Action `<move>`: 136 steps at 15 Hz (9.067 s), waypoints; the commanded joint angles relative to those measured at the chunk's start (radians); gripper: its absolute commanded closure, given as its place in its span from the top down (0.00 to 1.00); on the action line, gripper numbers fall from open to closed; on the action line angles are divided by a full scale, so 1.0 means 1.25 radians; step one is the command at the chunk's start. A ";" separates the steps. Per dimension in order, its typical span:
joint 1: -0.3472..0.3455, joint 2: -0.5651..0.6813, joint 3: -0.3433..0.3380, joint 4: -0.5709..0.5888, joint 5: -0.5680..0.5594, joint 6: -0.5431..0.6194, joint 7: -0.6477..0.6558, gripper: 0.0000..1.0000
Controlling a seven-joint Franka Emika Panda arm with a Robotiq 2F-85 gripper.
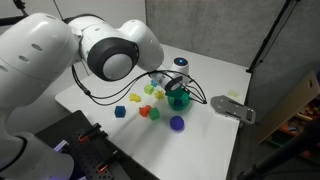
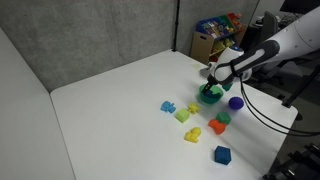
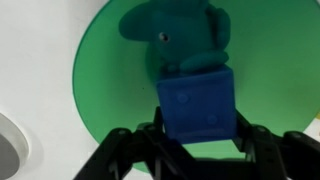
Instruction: Remove the blue block from the green bowl and put it on top of the green block then remove the green toy from the bowl and put it on the table
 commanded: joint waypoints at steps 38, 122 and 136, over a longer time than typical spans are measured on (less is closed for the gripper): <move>-0.004 -0.423 -0.257 -0.562 -0.091 -0.072 0.121 0.31; 0.300 -0.347 -0.244 -0.415 0.069 -0.113 0.791 1.00; 0.190 -0.192 -0.185 -0.096 0.024 -0.188 0.429 1.00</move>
